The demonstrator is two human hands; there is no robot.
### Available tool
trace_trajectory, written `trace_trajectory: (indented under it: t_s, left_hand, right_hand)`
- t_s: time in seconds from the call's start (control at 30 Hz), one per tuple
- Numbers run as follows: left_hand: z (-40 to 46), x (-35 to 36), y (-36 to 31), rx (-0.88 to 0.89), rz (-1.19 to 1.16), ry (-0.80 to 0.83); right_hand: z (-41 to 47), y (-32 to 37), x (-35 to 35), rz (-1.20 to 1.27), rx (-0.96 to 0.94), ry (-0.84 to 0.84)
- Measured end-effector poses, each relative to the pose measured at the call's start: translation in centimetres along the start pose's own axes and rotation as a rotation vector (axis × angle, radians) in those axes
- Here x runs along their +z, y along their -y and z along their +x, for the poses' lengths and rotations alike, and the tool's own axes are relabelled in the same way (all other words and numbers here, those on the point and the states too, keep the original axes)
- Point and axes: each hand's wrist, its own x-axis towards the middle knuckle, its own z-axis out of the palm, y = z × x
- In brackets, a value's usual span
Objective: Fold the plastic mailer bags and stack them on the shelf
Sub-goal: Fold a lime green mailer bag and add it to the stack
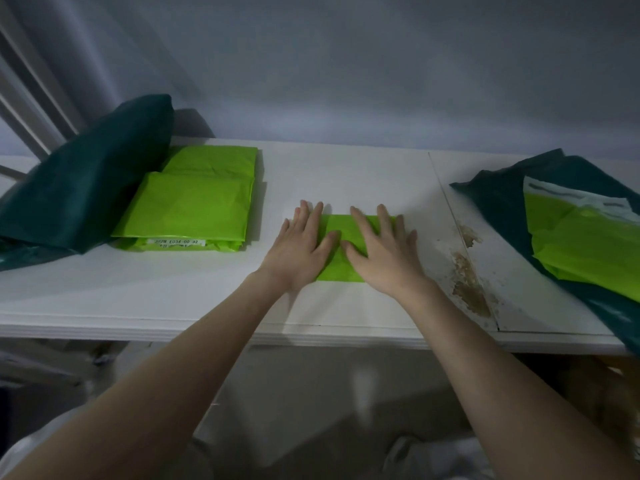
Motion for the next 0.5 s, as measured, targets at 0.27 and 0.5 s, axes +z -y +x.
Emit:
trace_trajectory:
  t_s: [0.27, 0.5]
  left_hand:
    - [0.1, -0.7, 0.5, 0.024, -0.085, -0.037]
    - [-1.3, -2.5, 1.2, 0.177, 0.016, -0.144]
  right_hand:
    - [0.3, -0.1, -0.7, 0.032, 0.068, -0.022]
    - [-2.1, 3.4, -1.4, -0.054, -0.195, -0.265]
